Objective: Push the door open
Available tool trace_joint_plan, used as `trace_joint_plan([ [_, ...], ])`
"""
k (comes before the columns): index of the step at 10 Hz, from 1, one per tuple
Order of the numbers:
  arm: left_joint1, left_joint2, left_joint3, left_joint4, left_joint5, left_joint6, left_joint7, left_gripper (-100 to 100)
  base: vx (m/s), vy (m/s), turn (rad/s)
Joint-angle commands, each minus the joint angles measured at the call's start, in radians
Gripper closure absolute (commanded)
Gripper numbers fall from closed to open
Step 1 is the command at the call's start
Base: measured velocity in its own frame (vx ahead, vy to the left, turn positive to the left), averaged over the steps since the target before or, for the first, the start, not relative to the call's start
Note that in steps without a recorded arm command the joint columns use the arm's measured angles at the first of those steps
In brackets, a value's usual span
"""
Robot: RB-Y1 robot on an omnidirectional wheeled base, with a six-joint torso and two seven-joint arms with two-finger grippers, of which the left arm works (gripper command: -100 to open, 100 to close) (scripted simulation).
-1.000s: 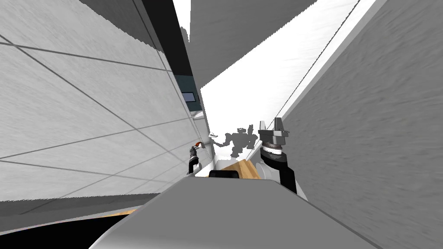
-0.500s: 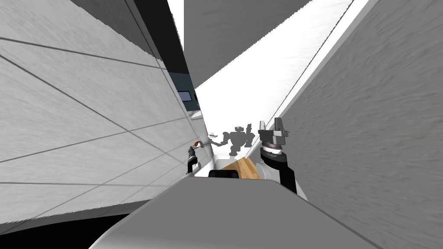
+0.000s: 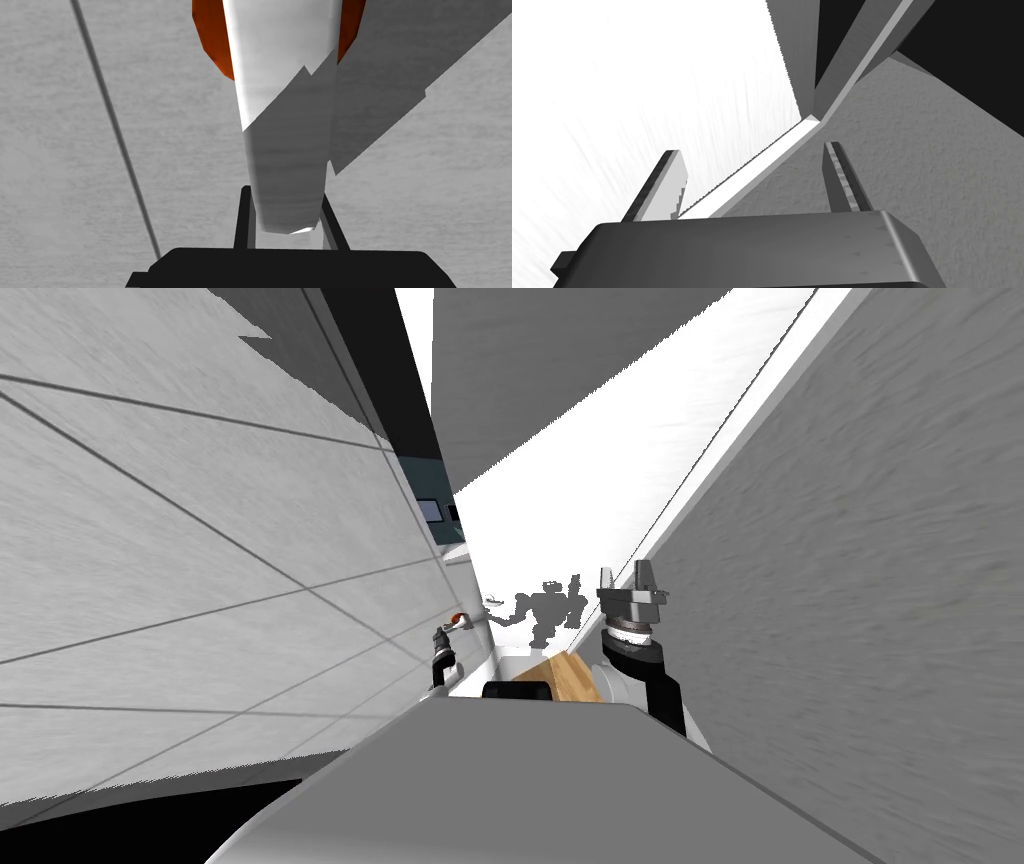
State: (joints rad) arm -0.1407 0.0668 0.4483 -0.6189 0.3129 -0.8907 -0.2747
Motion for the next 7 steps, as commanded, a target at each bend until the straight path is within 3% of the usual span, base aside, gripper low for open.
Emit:
trace_joint_plan([
  [1,0.027,0.014,0.021,-0.050,0.009,0.004,-0.009,100,0.003,0.022,-0.004],
  [3,0.027,0.014,0.021,-0.004,0.009,0.004,-0.009,100,-0.002,0.027,0.079],
  [4,0.005,0.011,0.016,0.011,0.011,0.000,-0.004,-100,-0.063,-0.126,0.051],
  [7,-0.010,-0.002,0.017,0.008,0.017,0.018,-0.010,-100,-0.070,-0.218,0.018],
])
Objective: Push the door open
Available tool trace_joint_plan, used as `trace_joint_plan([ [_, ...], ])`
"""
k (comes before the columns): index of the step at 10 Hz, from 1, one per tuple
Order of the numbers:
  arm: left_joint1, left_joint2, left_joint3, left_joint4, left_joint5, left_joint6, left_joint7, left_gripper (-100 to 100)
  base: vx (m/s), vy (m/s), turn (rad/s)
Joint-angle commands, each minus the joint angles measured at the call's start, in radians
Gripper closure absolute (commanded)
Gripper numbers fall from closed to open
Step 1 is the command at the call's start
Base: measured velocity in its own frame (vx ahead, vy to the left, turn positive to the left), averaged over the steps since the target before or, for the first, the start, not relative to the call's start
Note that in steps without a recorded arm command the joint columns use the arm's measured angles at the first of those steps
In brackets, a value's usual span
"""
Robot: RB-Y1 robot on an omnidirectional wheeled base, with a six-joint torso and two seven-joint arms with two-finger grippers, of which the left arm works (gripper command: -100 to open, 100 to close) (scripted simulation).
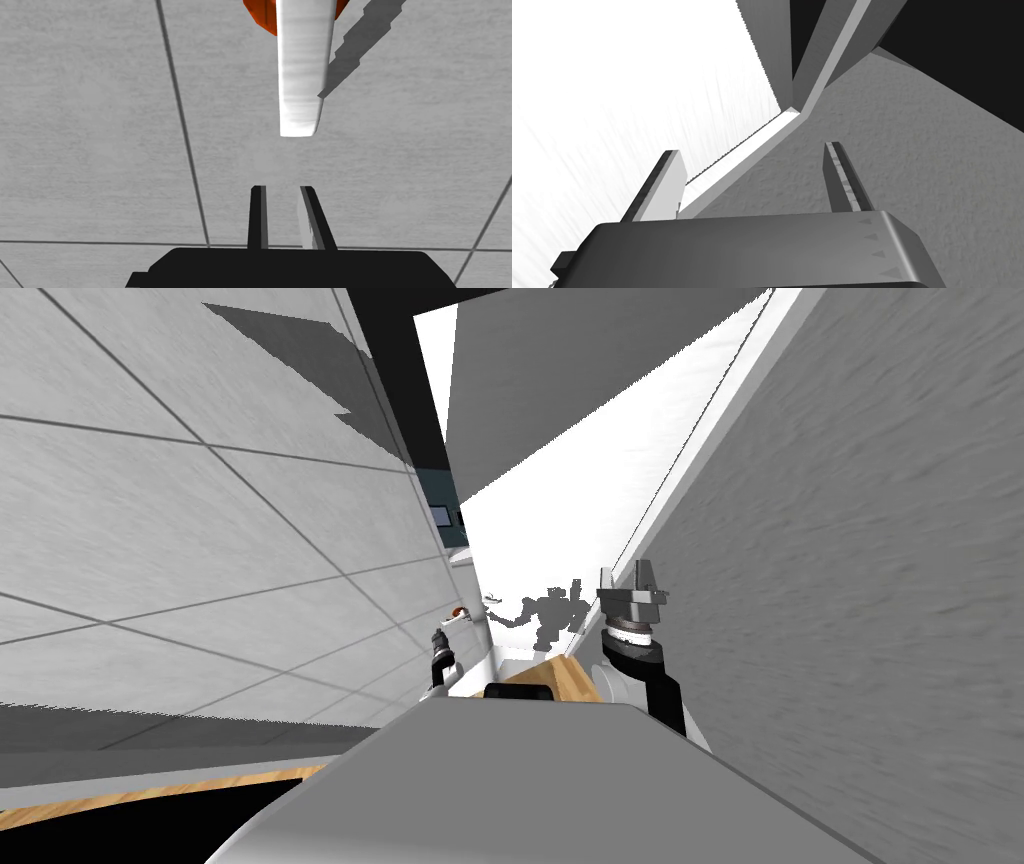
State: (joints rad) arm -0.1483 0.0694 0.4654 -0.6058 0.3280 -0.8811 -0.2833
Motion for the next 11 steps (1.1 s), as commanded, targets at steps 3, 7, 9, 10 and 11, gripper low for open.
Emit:
trace_joint_plan([
  [3,-0.023,-0.037,0.002,-0.010,0.010,0.032,-0.009,-100,-0.096,-0.261,0.027],
  [7,-0.017,-0.021,0.006,-0.005,0.012,0.019,-0.008,-100,0.030,-0.024,-0.020],
  [9,-0.011,-0.017,0.009,-0.002,0.014,0.006,-0.008,-100,0.201,0.125,-0.044],
  [10,-0.008,-0.019,0.011,0.000,0.015,0.000,-0.008,-100,0.174,0.118,-0.041],
  [11,-0.004,-0.023,0.012,0.002,0.016,-0.006,-0.008,-100,0.171,0.129,-0.058],
])
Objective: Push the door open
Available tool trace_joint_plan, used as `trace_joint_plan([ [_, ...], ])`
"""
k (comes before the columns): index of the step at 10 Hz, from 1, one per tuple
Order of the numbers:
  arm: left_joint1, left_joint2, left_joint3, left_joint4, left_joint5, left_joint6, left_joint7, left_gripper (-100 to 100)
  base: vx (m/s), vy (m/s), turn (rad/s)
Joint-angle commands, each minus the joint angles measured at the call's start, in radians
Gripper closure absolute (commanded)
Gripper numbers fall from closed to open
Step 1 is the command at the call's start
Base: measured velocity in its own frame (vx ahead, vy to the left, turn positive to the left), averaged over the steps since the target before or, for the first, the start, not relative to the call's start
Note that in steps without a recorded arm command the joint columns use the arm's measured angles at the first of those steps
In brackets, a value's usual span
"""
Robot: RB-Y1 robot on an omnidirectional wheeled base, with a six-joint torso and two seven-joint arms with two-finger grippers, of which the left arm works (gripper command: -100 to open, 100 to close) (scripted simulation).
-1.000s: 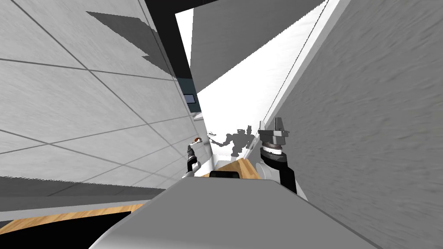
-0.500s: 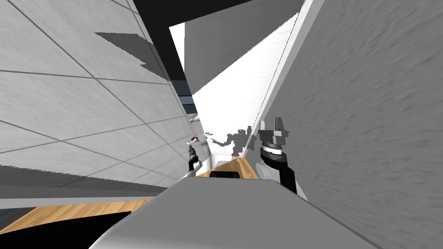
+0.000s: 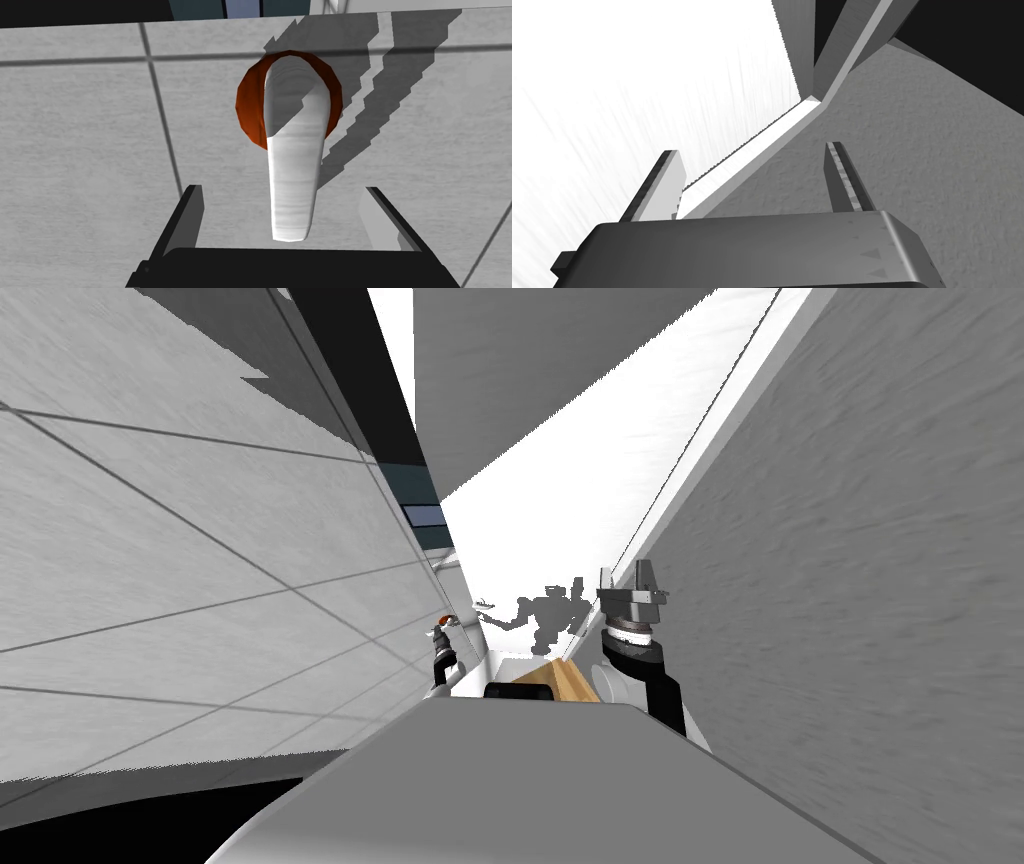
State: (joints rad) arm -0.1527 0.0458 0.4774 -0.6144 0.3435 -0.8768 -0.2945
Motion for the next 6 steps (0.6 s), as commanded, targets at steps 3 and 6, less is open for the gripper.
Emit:
trace_joint_plan([
  [3,0.003,-0.007,0.003,0.012,0.002,-0.016,0.004,-100,0.125,0.100,-0.037],
  [6,0.003,-0.007,0.003,0.012,0.002,-0.016,0.004,100,-0.018,-0.015,0.005],
])
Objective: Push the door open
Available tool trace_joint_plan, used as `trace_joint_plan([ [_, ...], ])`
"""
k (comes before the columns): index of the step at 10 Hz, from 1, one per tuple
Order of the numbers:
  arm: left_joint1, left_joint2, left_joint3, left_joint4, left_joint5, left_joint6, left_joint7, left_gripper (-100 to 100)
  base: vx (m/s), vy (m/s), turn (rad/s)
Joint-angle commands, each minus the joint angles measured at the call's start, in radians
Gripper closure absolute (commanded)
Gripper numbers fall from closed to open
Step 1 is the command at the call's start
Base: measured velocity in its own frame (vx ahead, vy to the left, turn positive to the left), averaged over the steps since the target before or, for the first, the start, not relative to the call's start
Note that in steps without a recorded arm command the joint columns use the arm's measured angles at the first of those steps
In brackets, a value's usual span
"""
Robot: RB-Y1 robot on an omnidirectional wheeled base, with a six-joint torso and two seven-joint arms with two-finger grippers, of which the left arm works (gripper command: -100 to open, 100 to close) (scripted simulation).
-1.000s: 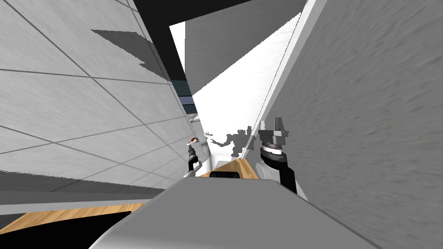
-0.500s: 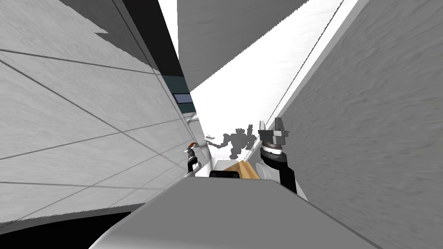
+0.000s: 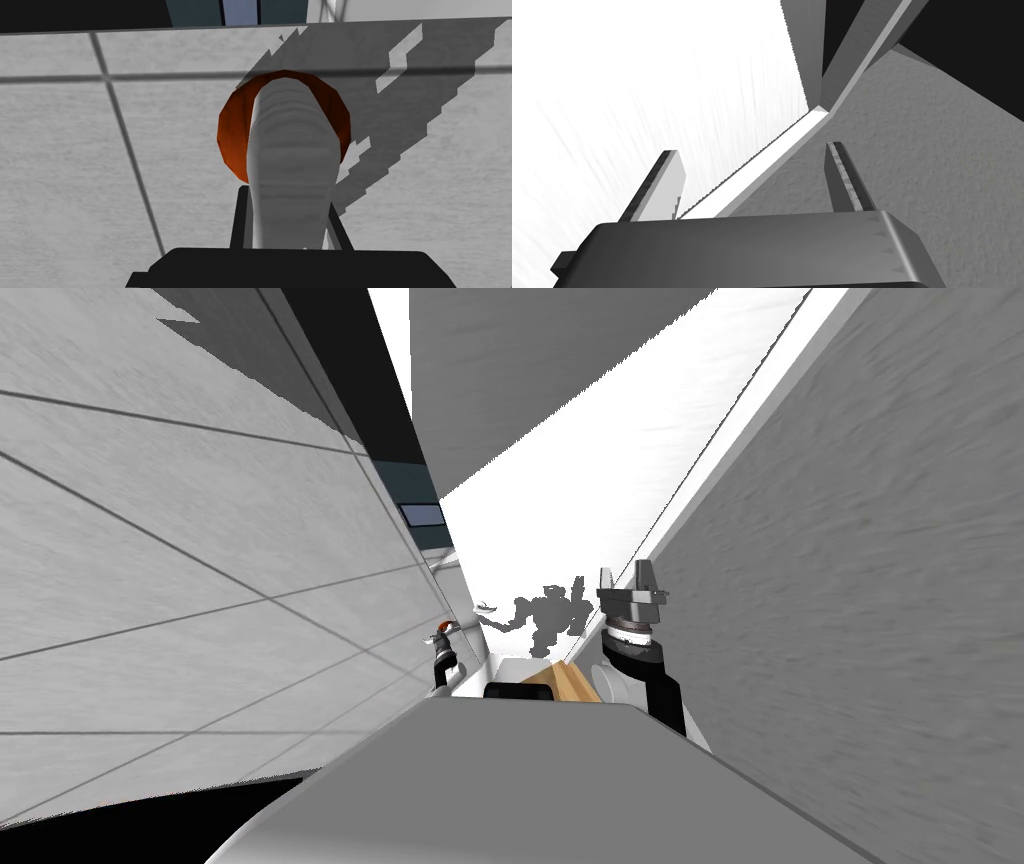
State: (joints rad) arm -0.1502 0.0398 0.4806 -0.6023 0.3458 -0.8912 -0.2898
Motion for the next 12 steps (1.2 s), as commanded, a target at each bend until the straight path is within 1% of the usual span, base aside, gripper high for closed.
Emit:
trace_joint_plan([
  [1,0.000,-0.001,-0.001,0.000,-0.001,-0.001,-0.001,100,-0.013,-0.008,-0.002],
  [3,0.000,-0.001,-0.001,0.000,-0.001,-0.001,-0.001,100,-0.003,-0.001,0.000],
  [4,-0.004,0.007,0.005,0.010,0.034,-0.020,-0.016,100,0.021,0.064,-0.127],
  [6,-0.011,0.017,0.012,0.021,0.075,-0.047,-0.034,100,0.029,0.150,-0.168],
  [9,-0.018,0.024,0.019,0.031,0.115,-0.072,-0.051,100,0.035,0.105,-0.084],
  [10,-0.023,0.029,0.024,0.039,0.143,-0.091,-0.064,100,0.025,0.105,-0.135],
  [11,-0.026,0.031,0.026,0.043,0.160,-0.101,-0.072,100,0.035,0.124,-0.120],
  [12,-0.026,0.031,0.026,0.043,0.160,-0.101,-0.072,100,0.025,0.085,-0.041],
])
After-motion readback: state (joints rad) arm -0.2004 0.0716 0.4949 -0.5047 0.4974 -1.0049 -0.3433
